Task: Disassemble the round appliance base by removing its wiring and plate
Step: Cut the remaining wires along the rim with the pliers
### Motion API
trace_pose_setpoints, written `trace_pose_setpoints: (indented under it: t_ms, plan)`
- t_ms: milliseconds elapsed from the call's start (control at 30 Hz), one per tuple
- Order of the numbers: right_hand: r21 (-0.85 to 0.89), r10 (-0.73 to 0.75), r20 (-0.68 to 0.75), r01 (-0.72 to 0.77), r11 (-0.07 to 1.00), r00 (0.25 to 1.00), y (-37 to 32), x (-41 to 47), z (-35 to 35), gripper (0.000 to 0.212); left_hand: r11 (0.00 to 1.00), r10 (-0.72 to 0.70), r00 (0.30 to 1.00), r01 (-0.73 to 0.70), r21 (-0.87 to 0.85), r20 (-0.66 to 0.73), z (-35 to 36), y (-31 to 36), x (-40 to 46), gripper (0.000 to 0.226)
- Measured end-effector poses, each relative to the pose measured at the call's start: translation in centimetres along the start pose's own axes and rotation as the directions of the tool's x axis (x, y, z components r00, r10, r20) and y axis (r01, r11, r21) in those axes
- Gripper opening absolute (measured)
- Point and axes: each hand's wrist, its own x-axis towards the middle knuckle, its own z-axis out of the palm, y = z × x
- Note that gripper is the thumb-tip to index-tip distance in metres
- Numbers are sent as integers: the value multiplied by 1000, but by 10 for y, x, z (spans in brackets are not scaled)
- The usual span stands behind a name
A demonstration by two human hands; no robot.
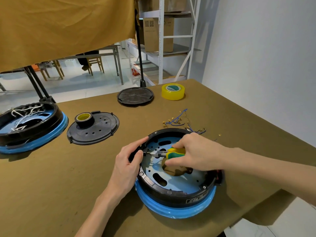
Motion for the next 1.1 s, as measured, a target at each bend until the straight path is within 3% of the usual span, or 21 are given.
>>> trace_pose_setpoints:
  t_ms: [33, 67, 100, 167, 233, 333, 467, 1100]
  plan:
    - [114, 70, 31, -73, 991, 997, -1, 0, -1, 58, 1000, -4, 1000, 4, 0, 3, 1, 1, -1, 40]
    - [71, 37, 8, -37, 997, 999, -1, -1, -2, 59, 1000, -4, 1000, 4, -2, 4, 1, 1, 0, 40]
    - [-146, -77, -69, 66, 987, 995, 3, -1, -1, 58, 1000, -4, 1000, 4, -3, 4, 0, 1, 0, 40]
    - [-601, -379, -178, 205, 773, 908, 10, -5, 9, 60, 1000, 2, 1000, -2, -4, 3, -1, 1, 0, 39]
    - [-723, -493, -179, 226, 653, 851, 12, -7, 10, 62, 1000, 11, 1000, -11, -11, 10, 0, 0, -1, 39]
    - [-646, -454, -154, 259, 718, 878, 14, -4, 8, 59, 1000, 8, 1000, -8, 5, 0, 1, 0, 0, 40]
    - [-434, -261, -141, 178, 883, 955, 1, -2, 4, 65, 1000, -6, 1000, 6, 9, -19, 5, 0, 1, 42]
    - [-493, -172, -65, 118, 862, 983, -15, 2, -6, 61, 1000, -4, 1000, 4, 12, -1, 4, -2, 1, 44]
